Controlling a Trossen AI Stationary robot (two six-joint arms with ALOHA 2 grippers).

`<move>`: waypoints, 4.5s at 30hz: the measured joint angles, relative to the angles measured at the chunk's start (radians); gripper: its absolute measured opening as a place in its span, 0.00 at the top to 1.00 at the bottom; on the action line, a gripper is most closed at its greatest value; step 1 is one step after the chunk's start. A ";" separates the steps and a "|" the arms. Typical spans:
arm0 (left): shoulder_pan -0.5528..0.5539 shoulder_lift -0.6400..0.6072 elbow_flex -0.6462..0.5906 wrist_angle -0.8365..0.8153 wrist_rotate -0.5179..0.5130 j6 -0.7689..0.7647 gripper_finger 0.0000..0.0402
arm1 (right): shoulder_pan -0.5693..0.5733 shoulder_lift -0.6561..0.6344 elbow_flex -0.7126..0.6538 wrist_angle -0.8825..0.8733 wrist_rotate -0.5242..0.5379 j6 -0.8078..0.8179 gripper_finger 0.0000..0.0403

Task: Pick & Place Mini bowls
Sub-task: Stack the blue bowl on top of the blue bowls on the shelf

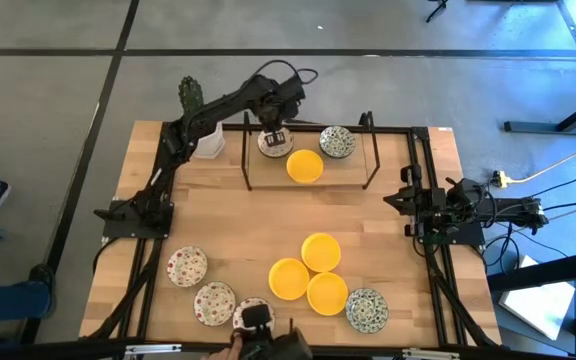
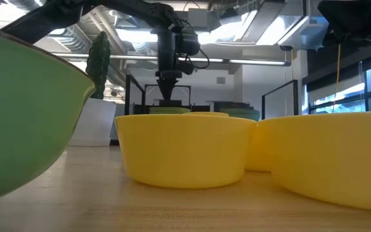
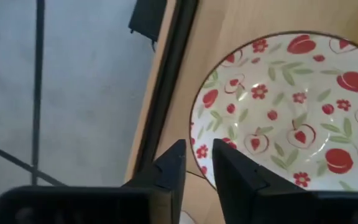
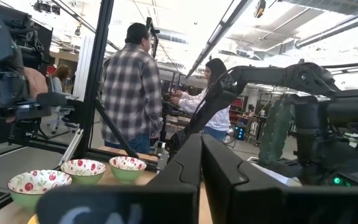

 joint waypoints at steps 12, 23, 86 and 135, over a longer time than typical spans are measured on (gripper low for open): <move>-0.047 0.010 0.000 0.087 -0.140 0.054 1.00 | 0.000 0.000 0.000 0.000 0.000 0.000 0.96; -0.030 0.069 -0.002 0.094 -0.149 0.055 0.99 | 0.000 0.000 0.000 0.000 0.000 0.015 0.96; -0.111 -0.029 0.000 -0.019 -0.229 0.122 0.99 | 0.000 0.000 0.000 0.000 0.001 0.009 0.96; -0.101 -0.028 0.000 -0.111 -0.103 0.047 0.99 | 0.000 0.000 0.000 0.000 0.000 0.020 0.96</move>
